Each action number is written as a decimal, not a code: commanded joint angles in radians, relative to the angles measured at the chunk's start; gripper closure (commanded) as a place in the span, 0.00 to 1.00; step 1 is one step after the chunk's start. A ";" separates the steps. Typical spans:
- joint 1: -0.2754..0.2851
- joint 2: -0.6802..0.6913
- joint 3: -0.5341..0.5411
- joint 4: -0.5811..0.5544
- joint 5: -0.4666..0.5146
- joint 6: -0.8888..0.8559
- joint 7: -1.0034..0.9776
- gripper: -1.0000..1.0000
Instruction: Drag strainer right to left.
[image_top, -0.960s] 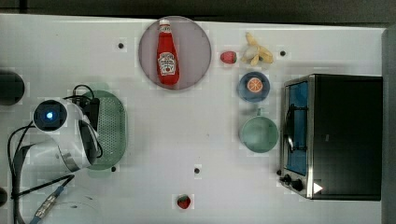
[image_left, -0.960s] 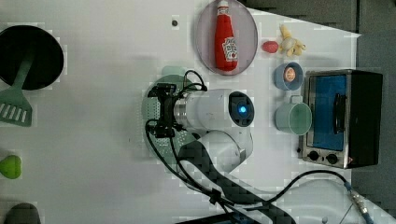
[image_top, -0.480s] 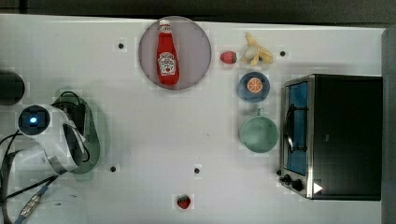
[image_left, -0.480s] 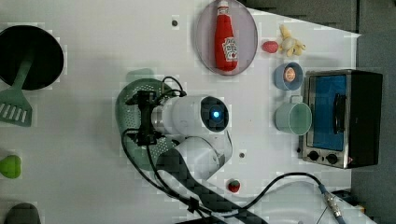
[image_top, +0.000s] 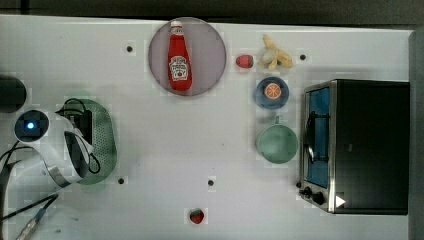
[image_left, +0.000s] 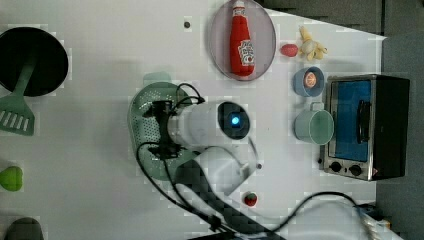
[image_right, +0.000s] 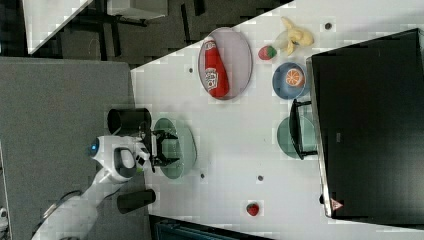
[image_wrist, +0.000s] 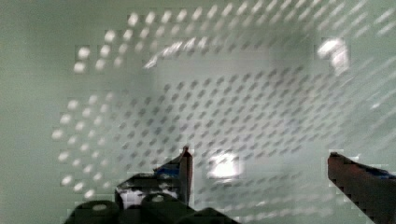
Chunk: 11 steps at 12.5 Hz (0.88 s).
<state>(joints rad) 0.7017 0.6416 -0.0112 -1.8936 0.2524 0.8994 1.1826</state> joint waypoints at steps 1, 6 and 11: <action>-0.031 -0.241 -0.112 0.042 0.006 -0.174 -0.322 0.00; -0.058 -0.581 -0.425 0.061 -0.093 -0.515 -0.740 0.00; -0.068 -0.807 -0.651 0.069 -0.348 -0.783 -1.110 0.00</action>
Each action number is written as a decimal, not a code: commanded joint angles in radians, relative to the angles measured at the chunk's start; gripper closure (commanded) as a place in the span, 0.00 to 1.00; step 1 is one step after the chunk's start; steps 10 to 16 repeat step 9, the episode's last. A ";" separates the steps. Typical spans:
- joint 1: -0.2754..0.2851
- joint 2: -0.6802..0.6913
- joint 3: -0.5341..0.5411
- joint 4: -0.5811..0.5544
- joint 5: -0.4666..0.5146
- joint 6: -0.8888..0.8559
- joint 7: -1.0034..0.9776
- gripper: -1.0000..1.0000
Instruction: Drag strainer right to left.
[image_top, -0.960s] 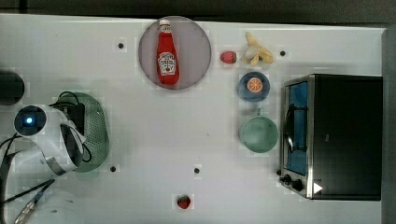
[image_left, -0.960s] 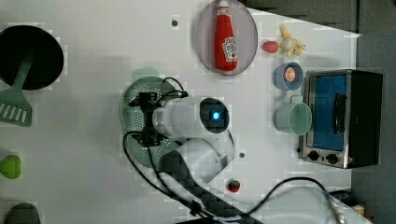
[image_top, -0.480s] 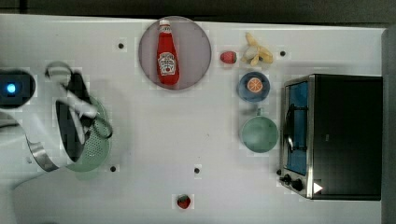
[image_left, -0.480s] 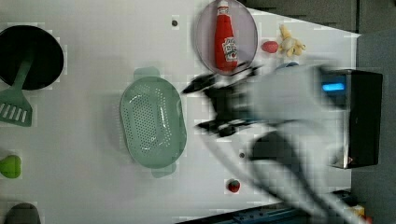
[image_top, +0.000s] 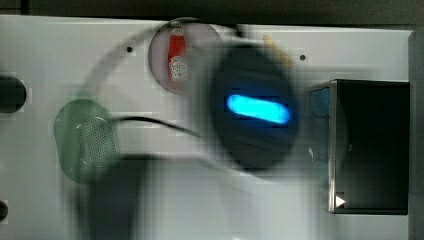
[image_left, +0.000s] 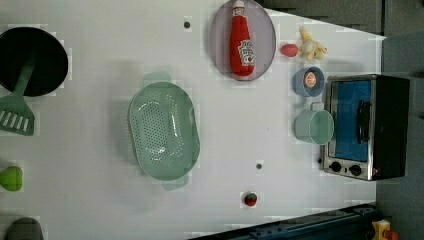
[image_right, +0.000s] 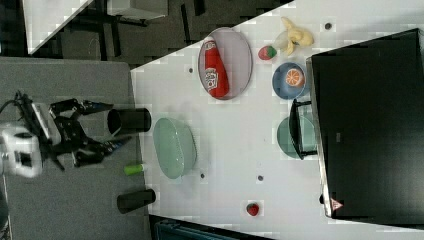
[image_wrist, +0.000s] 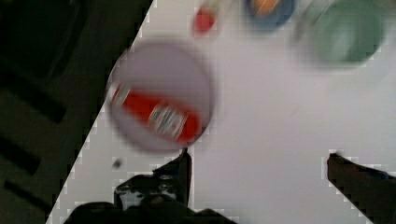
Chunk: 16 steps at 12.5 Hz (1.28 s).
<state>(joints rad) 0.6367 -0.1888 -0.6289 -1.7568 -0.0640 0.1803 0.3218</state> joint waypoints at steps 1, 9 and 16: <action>-0.004 -0.003 -0.061 -0.075 -0.033 -0.079 -0.269 0.00; -0.002 0.010 -0.083 -0.100 -0.032 -0.081 -0.271 0.00; -0.002 0.010 -0.083 -0.100 -0.032 -0.081 -0.271 0.00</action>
